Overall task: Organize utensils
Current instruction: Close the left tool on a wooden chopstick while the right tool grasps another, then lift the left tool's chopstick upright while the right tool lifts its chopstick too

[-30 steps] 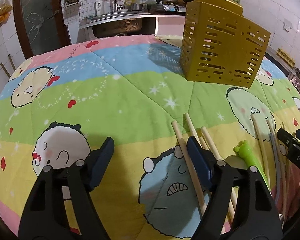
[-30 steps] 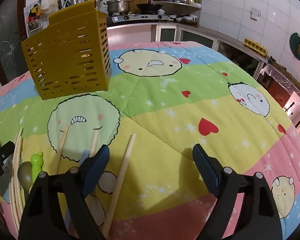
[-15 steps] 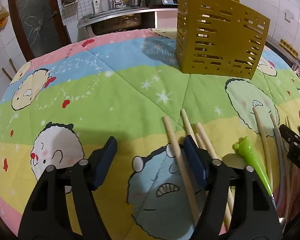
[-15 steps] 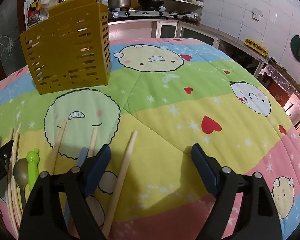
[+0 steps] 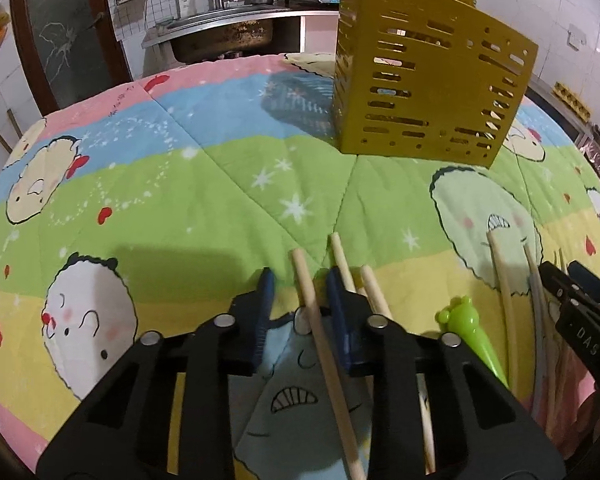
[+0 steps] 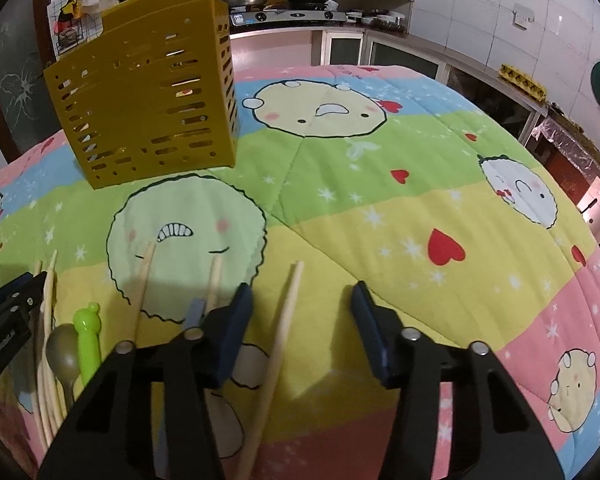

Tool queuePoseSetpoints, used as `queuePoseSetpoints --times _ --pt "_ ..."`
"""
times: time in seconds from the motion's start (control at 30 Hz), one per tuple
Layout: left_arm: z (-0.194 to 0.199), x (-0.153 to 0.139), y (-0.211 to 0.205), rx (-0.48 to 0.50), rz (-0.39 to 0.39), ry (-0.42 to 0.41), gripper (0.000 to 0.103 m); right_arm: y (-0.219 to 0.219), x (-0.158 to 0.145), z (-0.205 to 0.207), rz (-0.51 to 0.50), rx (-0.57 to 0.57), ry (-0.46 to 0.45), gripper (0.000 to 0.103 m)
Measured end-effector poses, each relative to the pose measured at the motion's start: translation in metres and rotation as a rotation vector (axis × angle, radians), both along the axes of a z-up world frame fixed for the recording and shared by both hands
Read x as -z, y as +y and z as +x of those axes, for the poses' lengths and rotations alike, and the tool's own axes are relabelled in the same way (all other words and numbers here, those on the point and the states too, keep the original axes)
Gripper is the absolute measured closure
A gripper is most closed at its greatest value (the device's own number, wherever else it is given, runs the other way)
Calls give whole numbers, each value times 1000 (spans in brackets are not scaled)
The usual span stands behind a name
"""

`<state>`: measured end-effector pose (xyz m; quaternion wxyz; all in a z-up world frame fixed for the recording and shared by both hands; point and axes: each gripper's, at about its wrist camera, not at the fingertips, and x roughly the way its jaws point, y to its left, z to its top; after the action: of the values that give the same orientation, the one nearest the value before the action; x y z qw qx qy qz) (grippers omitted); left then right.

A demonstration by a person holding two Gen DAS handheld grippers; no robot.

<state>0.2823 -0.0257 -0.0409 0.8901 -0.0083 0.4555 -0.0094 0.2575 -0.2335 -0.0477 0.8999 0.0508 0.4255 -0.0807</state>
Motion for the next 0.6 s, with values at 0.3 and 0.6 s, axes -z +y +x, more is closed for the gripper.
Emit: queuePoseSetpoints --times 0.3,0.6 --pt "5 0 -4 6 12 -7 94 5 -3 8 15 -17 3 89" --pt "4 -5 -1 5 -7 -21 97 0 -10 7 53 -20 -13 94"
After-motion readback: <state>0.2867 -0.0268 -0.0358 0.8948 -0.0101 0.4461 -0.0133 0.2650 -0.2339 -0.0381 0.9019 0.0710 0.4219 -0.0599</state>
